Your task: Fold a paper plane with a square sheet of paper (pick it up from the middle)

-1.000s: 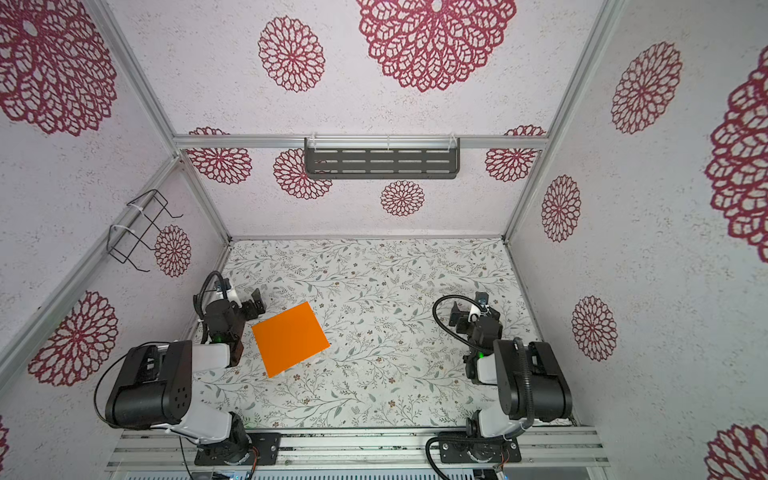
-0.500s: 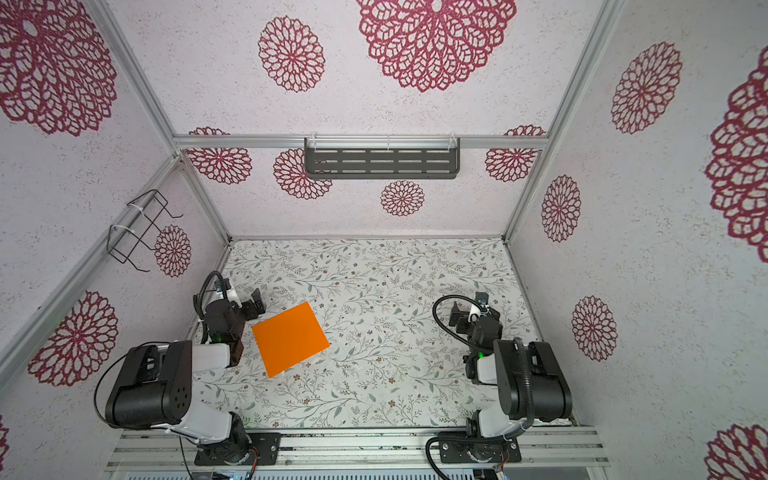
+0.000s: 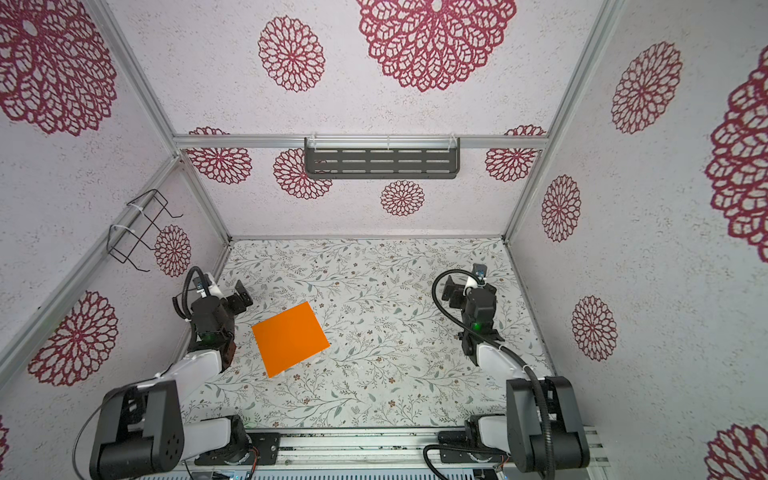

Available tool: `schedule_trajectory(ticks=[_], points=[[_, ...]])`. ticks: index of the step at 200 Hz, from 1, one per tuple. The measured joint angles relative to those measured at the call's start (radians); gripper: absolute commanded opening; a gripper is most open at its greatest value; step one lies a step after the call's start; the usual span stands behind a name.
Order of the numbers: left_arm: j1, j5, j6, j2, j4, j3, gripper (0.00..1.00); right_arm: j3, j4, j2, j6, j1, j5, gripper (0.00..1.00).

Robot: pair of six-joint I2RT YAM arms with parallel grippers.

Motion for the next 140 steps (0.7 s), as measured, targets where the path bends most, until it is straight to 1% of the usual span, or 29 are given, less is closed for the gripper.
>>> schedule_trajectory(ticks=[12, 34, 50, 68, 84, 104, 124, 140], points=[[-0.001, -0.016, -0.043, -0.052, -0.093, 0.051, 0.97, 0.076, -0.084, 0.025, 0.051, 0.037, -0.003, 0.99], [-0.002, -0.035, -0.127, -0.112, -0.253, 0.146, 0.97, 0.203, -0.197, 0.128, 0.116, 0.137, -0.062, 0.99], [-0.002, -0.04, -0.173, -0.129, -0.339, 0.193, 0.97, 0.303, -0.265, 0.245, 0.134, 0.246, -0.109, 0.98], [-0.002, -0.037, -0.202, -0.138, -0.408, 0.209, 0.97, 0.406, -0.324, 0.374, 0.148, 0.379, -0.146, 0.96], [-0.002, -0.03, -0.213, -0.14, -0.455, 0.209, 0.97, 0.496, -0.369, 0.484, 0.15, 0.499, -0.174, 0.9], [-0.002, -0.019, -0.219, -0.139, -0.494, 0.209, 0.97, 0.621, -0.416, 0.609, 0.15, 0.614, -0.22, 0.81], [-0.002, -0.011, -0.22, -0.138, -0.515, 0.209, 0.97, 0.758, -0.455, 0.726, 0.15, 0.7, -0.271, 0.73], [-0.002, -0.011, -0.223, -0.137, -0.523, 0.209, 0.97, 0.86, -0.48, 0.807, 0.149, 0.748, -0.306, 0.66]])
